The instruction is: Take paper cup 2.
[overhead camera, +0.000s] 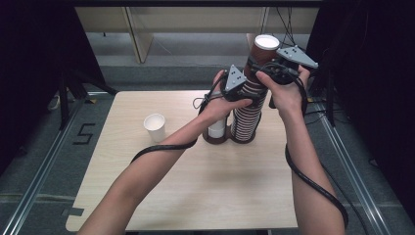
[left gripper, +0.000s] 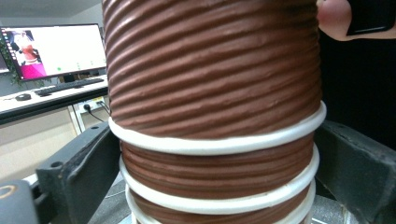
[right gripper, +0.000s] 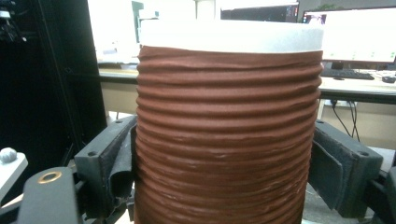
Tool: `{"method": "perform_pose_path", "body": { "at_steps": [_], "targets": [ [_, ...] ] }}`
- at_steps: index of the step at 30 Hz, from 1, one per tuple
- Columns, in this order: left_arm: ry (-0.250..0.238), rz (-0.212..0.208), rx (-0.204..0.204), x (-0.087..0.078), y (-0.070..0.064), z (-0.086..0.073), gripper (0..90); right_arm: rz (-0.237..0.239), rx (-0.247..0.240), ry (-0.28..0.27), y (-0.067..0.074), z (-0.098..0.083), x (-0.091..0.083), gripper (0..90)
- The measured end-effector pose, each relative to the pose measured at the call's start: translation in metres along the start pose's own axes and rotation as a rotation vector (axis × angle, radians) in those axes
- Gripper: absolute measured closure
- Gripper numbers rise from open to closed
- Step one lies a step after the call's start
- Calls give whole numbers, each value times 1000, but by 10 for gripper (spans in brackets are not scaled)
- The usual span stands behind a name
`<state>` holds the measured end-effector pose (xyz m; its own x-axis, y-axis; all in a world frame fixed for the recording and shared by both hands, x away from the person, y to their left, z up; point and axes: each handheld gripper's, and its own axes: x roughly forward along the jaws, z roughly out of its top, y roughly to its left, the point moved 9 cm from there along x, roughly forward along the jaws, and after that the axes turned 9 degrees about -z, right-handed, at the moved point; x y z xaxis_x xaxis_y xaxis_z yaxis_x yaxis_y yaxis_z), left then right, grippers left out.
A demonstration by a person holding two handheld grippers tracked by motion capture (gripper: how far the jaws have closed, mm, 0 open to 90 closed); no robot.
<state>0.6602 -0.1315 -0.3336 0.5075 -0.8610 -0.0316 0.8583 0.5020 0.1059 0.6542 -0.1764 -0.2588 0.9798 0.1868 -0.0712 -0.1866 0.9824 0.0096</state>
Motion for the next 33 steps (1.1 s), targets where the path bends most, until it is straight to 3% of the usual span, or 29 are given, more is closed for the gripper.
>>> {"method": "perform_pose_path", "body": {
  "at_steps": [33],
  "targets": [
    [24, 7, 39, -1, 2, 2, 38, 21, 96, -174, -4, 40, -15, 201]
  ]
}}
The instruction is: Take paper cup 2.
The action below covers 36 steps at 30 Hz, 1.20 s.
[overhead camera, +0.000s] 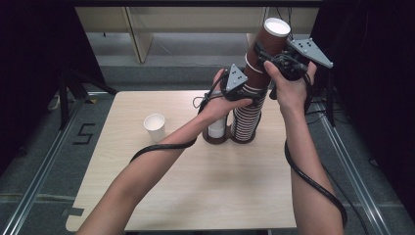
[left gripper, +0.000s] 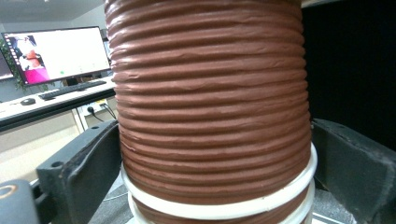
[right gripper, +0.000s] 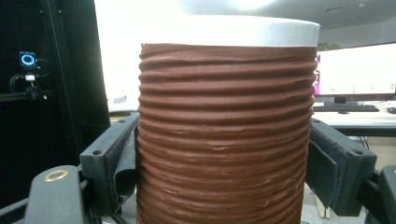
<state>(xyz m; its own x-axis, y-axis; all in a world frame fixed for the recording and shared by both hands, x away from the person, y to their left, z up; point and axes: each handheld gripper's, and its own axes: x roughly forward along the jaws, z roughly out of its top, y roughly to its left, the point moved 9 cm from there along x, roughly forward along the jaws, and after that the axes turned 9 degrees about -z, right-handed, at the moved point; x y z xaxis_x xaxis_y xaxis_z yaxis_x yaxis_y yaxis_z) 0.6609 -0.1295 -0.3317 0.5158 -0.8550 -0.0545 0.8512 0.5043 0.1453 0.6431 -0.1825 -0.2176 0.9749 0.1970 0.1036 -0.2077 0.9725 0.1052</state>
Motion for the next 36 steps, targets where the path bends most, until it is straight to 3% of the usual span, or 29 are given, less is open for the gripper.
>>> {"method": "perform_pose_path", "body": {
  "at_steps": [7, 25, 32, 34, 36],
  "targets": [
    [-12, -2, -6, 0, -1, 2, 40, -3, 6, -67, -1, 14, -2, 201],
    [-4, 4, -2, 0, -1, 4, 46, -3, 23, -128, -3, 26, -10, 202],
    [2, 2, 2, -1, -1, 3, 42, 0, 52, -147, -4, 33, -18, 202],
    [-7, 4, -11, -3, -2, 4, 34, 4, 51, -153, -4, 35, -21, 202],
    [-9, 7, 1, -7, -2, 6, 24, 5, 38, -164, -5, 37, -23, 202]
  ]
}}
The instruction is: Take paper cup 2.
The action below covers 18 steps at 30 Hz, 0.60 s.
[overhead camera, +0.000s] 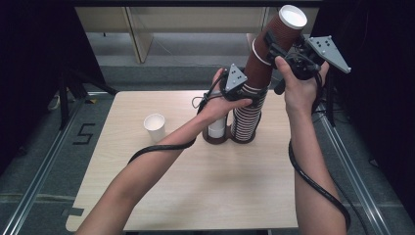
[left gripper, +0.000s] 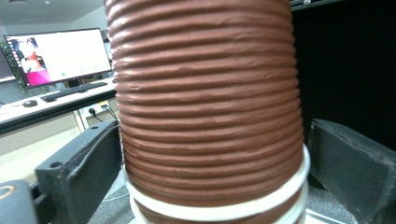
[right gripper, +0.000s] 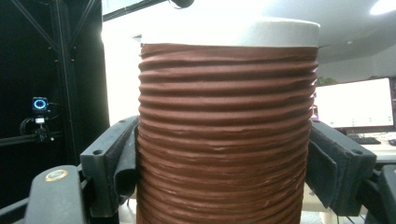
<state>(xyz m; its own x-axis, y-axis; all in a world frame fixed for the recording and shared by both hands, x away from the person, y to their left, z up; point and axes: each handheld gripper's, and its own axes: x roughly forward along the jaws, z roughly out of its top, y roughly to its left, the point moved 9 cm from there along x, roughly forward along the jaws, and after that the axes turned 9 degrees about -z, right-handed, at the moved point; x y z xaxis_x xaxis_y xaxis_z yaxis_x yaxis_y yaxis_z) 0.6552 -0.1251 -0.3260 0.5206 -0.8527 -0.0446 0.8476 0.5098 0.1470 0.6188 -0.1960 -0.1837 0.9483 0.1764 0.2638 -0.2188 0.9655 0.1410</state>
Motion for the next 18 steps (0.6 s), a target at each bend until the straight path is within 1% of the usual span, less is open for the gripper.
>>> {"method": "perform_pose_path", "body": {
  "at_steps": [1, 3, 6, 7, 8, 9, 11, 14, 17, 18],
  "targets": [
    [-1, -2, -1, -2, 0, 1, 15, 2, 8, 5, 1, 1, -2, 202],
    [-4, -9, -2, -5, -2, 1, 2, 2, -1, -5, 0, 3, -3, 202],
    [-3, -21, 26, -13, -8, 3, 0, 0, -9, -11, 0, 5, -8, 202],
    [-22, -31, 25, -16, -10, 5, 0, -3, -6, -11, 0, 6, -10, 202],
    [-20, -33, 32, -20, -11, 6, 0, -3, -4, -15, -1, 7, -11, 202],
    [-14, -25, 43, -24, -11, 5, 0, -2, 2, -18, 0, 8, -14, 202],
    [-20, -15, 51, -34, -10, 5, 1, 0, 8, -16, 0, 9, -19, 202],
    [-23, -12, 32, -52, -10, 3, 3, 4, -16, -25, 0, 12, -26, 202],
    [-16, -7, 44, -70, -11, 0, 3, 5, -28, -21, 1, 11, -33, 202],
    [-14, -9, 44, -76, -12, -1, 2, 5, -14, -16, 3, 10, -36, 202]
  ]
}}
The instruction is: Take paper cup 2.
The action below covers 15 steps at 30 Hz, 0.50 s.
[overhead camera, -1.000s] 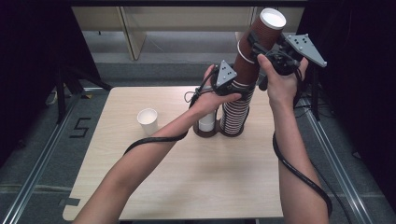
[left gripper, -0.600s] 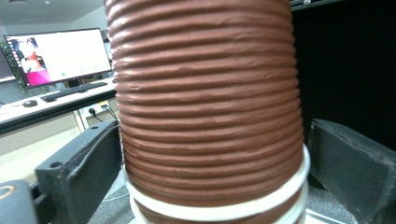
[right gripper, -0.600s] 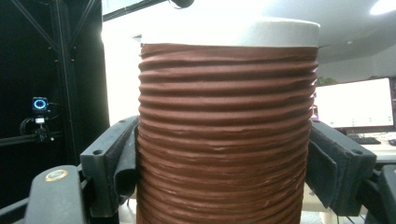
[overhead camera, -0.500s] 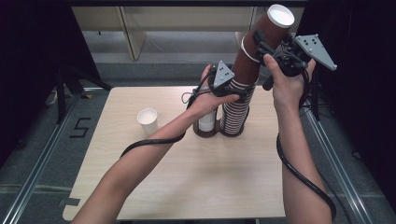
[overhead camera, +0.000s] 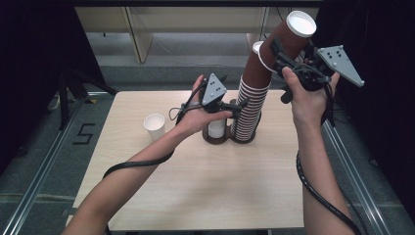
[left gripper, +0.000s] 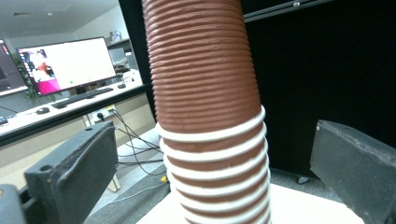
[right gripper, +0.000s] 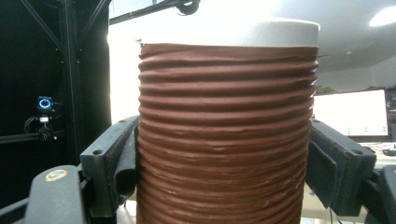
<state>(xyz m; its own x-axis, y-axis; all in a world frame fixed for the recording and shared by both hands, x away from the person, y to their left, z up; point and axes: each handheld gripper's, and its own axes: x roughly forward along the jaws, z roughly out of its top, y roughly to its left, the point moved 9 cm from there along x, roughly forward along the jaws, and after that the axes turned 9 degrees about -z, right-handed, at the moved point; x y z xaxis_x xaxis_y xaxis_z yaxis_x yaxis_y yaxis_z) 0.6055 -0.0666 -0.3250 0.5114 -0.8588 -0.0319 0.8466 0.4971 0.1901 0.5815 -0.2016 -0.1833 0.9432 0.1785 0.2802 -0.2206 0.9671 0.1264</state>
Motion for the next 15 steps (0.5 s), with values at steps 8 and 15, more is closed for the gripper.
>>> {"method": "perform_pose_path", "body": {
  "at_steps": [8, 15],
  "targets": [
    [9, -25, -2, -44, -15, -12, 0, 10, -24, -6, 11, -7, -20, 202],
    [20, -10, 4, -74, -24, -31, 15, 28, 14, 16, 22, -28, -39, 202]
  ]
}}
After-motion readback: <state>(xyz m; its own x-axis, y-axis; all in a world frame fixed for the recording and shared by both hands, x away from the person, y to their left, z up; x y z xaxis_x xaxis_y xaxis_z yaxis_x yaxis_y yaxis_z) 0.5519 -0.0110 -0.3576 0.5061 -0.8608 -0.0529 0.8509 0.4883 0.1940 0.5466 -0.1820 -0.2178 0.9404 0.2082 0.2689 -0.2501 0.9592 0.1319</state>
